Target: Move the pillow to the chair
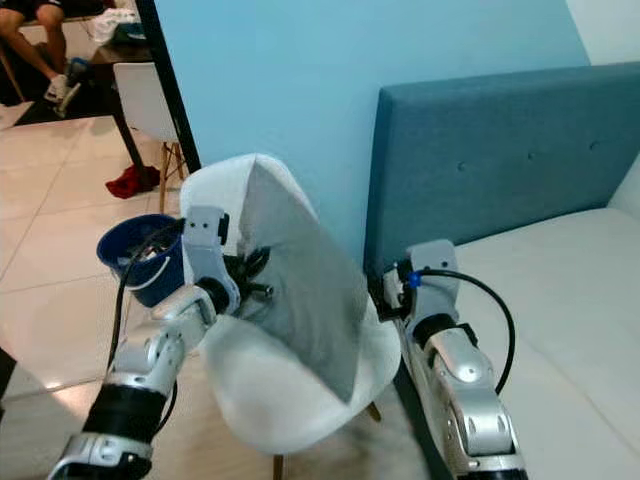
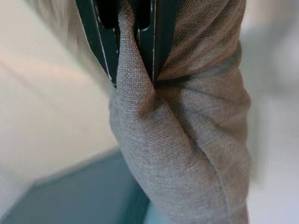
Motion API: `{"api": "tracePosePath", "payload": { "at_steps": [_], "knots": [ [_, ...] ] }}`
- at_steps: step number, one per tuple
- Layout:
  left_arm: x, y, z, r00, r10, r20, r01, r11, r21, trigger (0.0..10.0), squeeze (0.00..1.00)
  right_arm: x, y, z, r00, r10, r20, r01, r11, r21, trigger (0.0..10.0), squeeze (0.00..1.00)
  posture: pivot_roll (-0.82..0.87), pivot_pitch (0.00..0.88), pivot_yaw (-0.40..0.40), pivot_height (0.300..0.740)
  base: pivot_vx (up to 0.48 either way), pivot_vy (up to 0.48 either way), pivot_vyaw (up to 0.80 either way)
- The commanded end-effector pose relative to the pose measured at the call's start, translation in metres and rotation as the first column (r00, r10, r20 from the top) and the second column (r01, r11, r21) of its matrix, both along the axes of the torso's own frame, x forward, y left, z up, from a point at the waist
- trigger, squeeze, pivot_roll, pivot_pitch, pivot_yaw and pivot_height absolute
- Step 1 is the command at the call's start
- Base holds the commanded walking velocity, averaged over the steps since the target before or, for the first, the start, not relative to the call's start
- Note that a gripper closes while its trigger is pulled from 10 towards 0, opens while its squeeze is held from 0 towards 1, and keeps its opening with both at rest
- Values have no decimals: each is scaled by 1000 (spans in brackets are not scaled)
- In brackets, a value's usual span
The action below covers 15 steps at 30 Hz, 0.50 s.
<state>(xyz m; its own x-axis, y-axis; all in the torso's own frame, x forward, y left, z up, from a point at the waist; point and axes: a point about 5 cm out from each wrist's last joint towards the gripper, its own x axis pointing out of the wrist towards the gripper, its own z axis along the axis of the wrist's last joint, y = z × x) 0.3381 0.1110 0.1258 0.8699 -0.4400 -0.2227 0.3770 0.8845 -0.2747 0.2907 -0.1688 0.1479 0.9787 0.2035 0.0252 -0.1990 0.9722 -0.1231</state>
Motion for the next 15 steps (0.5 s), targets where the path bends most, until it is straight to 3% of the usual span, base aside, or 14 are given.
{"api": "tracePosePath", "payload": {
  "at_steps": [1, 4, 7, 9, 10, 11, 12, 13, 15],
  "knots": [
    [-1, -12, 8, 997, -74, 7, 74, 996, -56, 10000, 0, 2, -1, -7, 998, -21, -65, 19, 999, -37, 10000, 0, -79, 0, 6, 740, 0, 0, 0],
    [-2, -18, 8, 996, -92, -3, 91, 992, -86, 10000, 0, 3, -1, -10, 996, -27, -84, 23, 998, -51, 10000, 0, -81, 0, 6, 730, 0, 0, 0],
    [-2, -21, 7, 994, -105, -7, 104, 992, -66, 10000, 0, 3, -1, -10, 996, -29, -85, 25, 998, -50, 10000, 0, -84, 0, 8, 725, 0, 0, 0],
    [-4, -27, 2, 986, -168, 25, 163, 977, 137, 10000, 0, 3, -1, -9, 996, -33, -88, 29, 999, -46, 10000, 0, -84, 0, 8, 715, 0, 0, 0],
    [-4, -27, 2, 986, -168, 25, 163, 977, 137, 10000, 0, 3, -1, -9, 996, -33, -88, 29, 999, -46, 10000, 0, -84, 0, 8, 715, 0, 0, 0],
    [-5, -30, 1, 978, -203, 41, 190, 958, 217, 10000, 0, 3, -1, -9, 995, -34, -90, 30, 999, -45, 10000, 0, -82, 0, 6, 710, 0, 0, 0],
    [-5, -30, 1, 978, -203, 41, 190, 958, 217, 10000, 0, 3, -1, -9, 995, -34, -90, 30, 999, -45, 10000, 0, -82, 0, 6, 710, 0, 0, 0],
    [-6, -32, 2, 970, -235, 60, 208, 935, 288, 10000, 0, 3, -2, -9, 995, -35, -92, 31, 999, -45, 10000, 0, -82, 0, 6, 705, 0, 0, 0],
    [-6, -32, 2, 970, -235, 60, 208, 935, 288, 10000, 0, 3, -2, -9, 995, -35, -92, 31, 999, -45, 10000, 0, -82, 0, 6, 705, 0, 0, 0]
  ]
}}
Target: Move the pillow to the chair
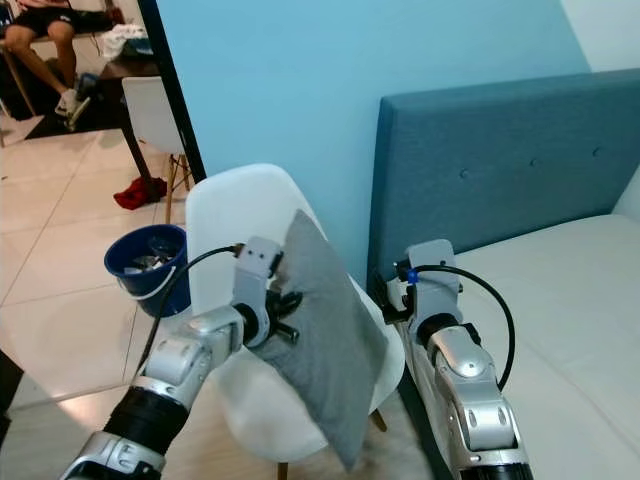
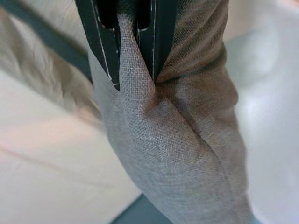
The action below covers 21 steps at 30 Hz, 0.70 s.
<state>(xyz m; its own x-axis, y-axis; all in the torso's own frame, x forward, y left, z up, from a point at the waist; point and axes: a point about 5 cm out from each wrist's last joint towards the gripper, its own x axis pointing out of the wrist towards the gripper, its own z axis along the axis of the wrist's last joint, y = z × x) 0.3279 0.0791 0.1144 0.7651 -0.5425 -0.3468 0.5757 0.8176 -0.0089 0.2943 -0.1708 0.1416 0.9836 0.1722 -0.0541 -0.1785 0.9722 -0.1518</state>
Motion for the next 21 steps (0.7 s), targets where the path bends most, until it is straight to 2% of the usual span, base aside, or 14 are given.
{"api": "tracePosePath", "payload": {
  "at_steps": [1, 2, 4, 7, 13, 21],
  "knots": [
    [7, -2, 16, 990, -38, 136, 21, 992, 123, 10000, 0, 0, 1, -3, 1000, -3, -24, 3, 1000, -3, 10000, 0, -83, 0, 9, 695, 0, 0, 0],
    [7, -2, 16, 990, -38, 136, 21, 992, 123, 10000, 0, 0, 1, -3, 1000, -3, -24, 3, 1000, -3, 10000, 0, -83, 0, 9, 695, 0, 0, 0],
    [11, 1, 18, 983, -42, 179, 2, 976, 219, 10000, 0, 1, 1, -3, 1000, -4, -27, 4, 1000, -6, 10000, 0, -82, 0, 9, 685, 0, 0, 0],
    [16, 7, 20, 978, -19, 206, -37, 963, 267, 10000, 0, 1, 1, -2, 1000, -6, -28, 5, 1000, -8, 10000, 0, -81, 0, 10, 675, 0, 0, 0],
    [29, 21, 30, 954, 62, 295, -151, 944, 292, 10000, 0, 1, 2, -3, 1000, -7, -30, 6, 1000, -9, 10000, 0, -80, 0, 16, 655, 0, 0, 0],
    [39, 23, 32, 937, 41, 348, -174, 917, 360, 10000, 0, 0, 3, -2, 999, -7, -32, 7, 1000, -12, 10000, 0, -87, 0, 18, 630, 0, 0, 0]
  ]
}}
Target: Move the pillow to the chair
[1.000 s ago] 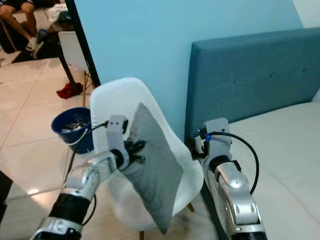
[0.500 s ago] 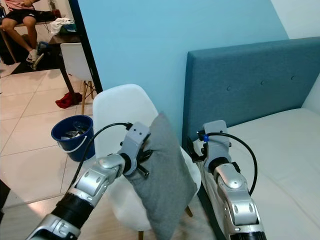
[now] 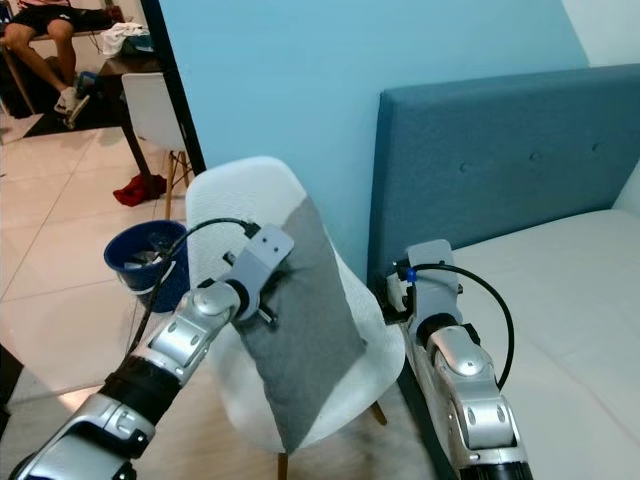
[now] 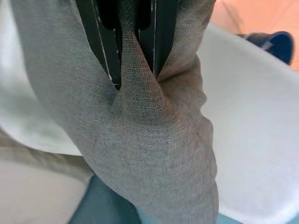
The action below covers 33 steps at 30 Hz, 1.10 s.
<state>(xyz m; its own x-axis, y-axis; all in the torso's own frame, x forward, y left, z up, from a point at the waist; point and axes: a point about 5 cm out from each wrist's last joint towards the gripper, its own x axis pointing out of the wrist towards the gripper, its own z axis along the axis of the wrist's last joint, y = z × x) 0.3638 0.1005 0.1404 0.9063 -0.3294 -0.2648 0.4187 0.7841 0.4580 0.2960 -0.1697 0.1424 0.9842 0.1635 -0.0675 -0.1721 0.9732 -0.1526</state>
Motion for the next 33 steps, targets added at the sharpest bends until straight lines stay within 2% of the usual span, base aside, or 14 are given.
{"api": "tracePosePath", "payload": {
  "at_steps": [1, 7, 10, 12, 16, 23, 24, 29, 32, 33],
  "knots": [
    [4, 0, 6, 999, -7, 45, 6, 1000, 20, 10000, 0, -2, 2, -3, 1000, 1, -19, -2, 1000, -9, 10000, 0, -90, 0, 18, 625, 0, 0, 0],
    [7, -4, 6, 999, -20, 39, 19, 1000, 23, 10000, 0, -2, 2, -3, 1000, 2, -21, -2, 1000, -13, 10000, 0, -94, 0, 19, 610, 0, 0, 0],
    [7, -13, 5, 993, -104, 46, 100, 992, 81, 10000, 0, -2, 1, -3, 1000, 1, -24, -2, 1000, -18, 10000, 0, -94, 0, 16, 595, 0, 0, 0],
    [7, -14, 5, 991, -122, 52, 116, 988, 102, 10000, 0, -2, 1, -3, 1000, 1, -24, -2, 1000, -19, 10000, 0, -95, 0, 16, 590, 0, 0, 0],
    [11, -17, 14, 976, -160, 151, 129, 972, 195, 10000, 0, -2, 1, -3, 1000, 0, -25, -1, 1000, -24, 10000, 0, -100, 0, 17, 570, 0, 0, 0],
    [16, -16, 25, 952, -192, 237, 126, 955, 267, 10000, 0, -2, 1, -3, 1000, -1, -26, 0, 1000, -28, 10000, 0, -101, 0, 16, 550, 0, 0, 0],
    [19, -13, 29, 944, -192, 269, 108, 948, 298, 10000, 1000, -2, 1, -3, 1000, -1, -26, 1, 1000, -28, 10000, 0, -103, 0, 18, 540, 0, 0, 0],
    [21, -10, 33, 933, -186, 307, 81, 942, 326, 10000, 1000, -2, 1, -3, 1000, -2, -27, 1, 1000, -27, 10000, 0, -104, 0, 18, 530, 0, 0, 0],
    [27, -1, 43, 908, -174, 381, 22, 928, 372, 10000, 1000, -1, 1, -3, 1000, -3, -27, 2, 1000, -26, 10000, 0, -105, 0, 18, 515, 0, 0, 0],
    [27, -1, 43, 908, -174, 381, 22, 928, 372, 10000, 1000, -1, 1, -3, 1000, -3, -27, 2, 1000, -26, 10000, 0, -105, 0, 18, 515, 0, 0, 0]
  ]
}}
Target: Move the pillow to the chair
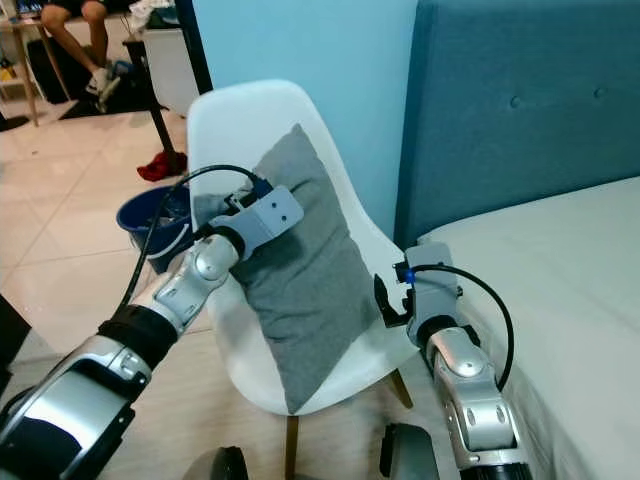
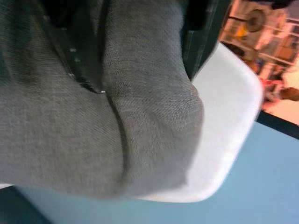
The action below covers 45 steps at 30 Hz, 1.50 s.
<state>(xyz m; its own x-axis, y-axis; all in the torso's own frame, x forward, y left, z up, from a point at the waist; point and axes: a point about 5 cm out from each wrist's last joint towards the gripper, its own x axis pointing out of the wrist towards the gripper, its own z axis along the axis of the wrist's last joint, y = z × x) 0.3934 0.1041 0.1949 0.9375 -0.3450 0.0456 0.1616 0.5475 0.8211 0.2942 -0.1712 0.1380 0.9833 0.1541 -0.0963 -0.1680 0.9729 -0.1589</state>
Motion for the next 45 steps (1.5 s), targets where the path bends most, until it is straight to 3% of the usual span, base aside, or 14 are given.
{"api": "tracePosePath", "payload": {
  "at_steps": [1, 12, 13, 17, 20, 21, 23, 25, 26, 28, 32, 37, 41, 45],
  "knots": [
    [-1, 1, -7, 1000, -17, 10, 16, 997, 79, 10000, 1000, 0, 2, 2, 1000, 6, 0, -6, 1000, -14, 10000, 0, -105, 0, 18, 510, 0, 0, 0],
    [8, 28, 25, 963, -21, 270, -73, 939, 335, 10000, 929, 0, 3, 0, 1000, 5, -1, -5, 1000, -10, 10000, 0, -101, 0, 19, 480, 0, 0, 0],
    [8, 31, 29, 951, -32, 308, -90, 924, 372, 10000, 0, 0, 3, 0, 1000, 5, -1, -5, 1000, -9, 10000, 0, -102, 0, 20, 475, 0, 0, 0],
    [8, 36, 38, 928, -35, 372, -111, 925, 364, 10000, 0, -1, 3, 0, 1000, 5, -1, -5, 1000, -9, 10000, 0, -103, 0, 20, 465, 0, 0, 0],
    [7, 39, 50, 925, 15, 379, -87, 981, 176, 10000, 0, -1, 4, 1, 1000, 5, 2, -5, 1000, -9, 10000, 0, -106, 0, 23, 455, 0, 0, 0],
    [6, 39, 54, 945, 36, 325, -36, 999, -8, 10000, 0, -1, 4, 1, 1000, 4, 5, -4, 1000, -6, 10000, 0, -102, 0, 17, 445, 0, 0, 0],
    [5, 37, 54, 969, 39, 245, 16, 976, -217, 10000, 0, -2, 4, 3, 1000, 8, 23, -8, 1000, 7, 10000, 0, -100, 0, 16, 445, 0, 0, 0],
    [4, 32, 50, 990, 17, 138, 50, 882, -469, 10000, 0, -2, 3, 5, 999, 11, 34, -11, 1000, 7, 10000, 0, -99, 0, 16, 445, 0, 0, 0],
    [4, 32, 50, 990, 17, 138, 50, 882, -469, 10000, 0, -2, 3, 5, 999, 11, 34, -11, 1000, 7, 10000, 0, -99, 0, 16, 445, 0, 0, 0],
    [-2, 25, 42, 997, -48, 57, 74, 750, -657, 10000, 0, -3, 4, 7, 999, 17, 51, -18, 1000, 18, 10000, 0, -97, 0, 14, 450, 0, 0, 0],
    [-16, 17, 29, 994, -105, 17, 82, 655, -751, 10000, 0, -4, 3, 8, 998, 20, 58, -22, 999, 29, 10000, 0, -88, 0, 14, 465, 0, 0, 0],
    [-26, 17, 14, 993, -116, -33, 43, 598, -800, 10000, 0, -3, 3, 9, 998, 20, 63, -23, 999, 38, 10000, 0, -82, 0, 14, 475, 0, 0, 0],
    [-41, 28, -8, 987, -103, -121, -56, 487, -872, 10000, 0, -2, 3, 9, 997, 22, 69, -24, 999, 39, 10000, 0, -72, 0, 13, 490, -157, 0, 0],
    [-52, 37, -18, 988, -70, -141, -91, 478, -874, 10000, 0, -1, 3, 9, 997, 22, 72, -25, 999, 41, 10000, 0, -62, 0, 7, 505, -418, 0, 0]
  ]
}}
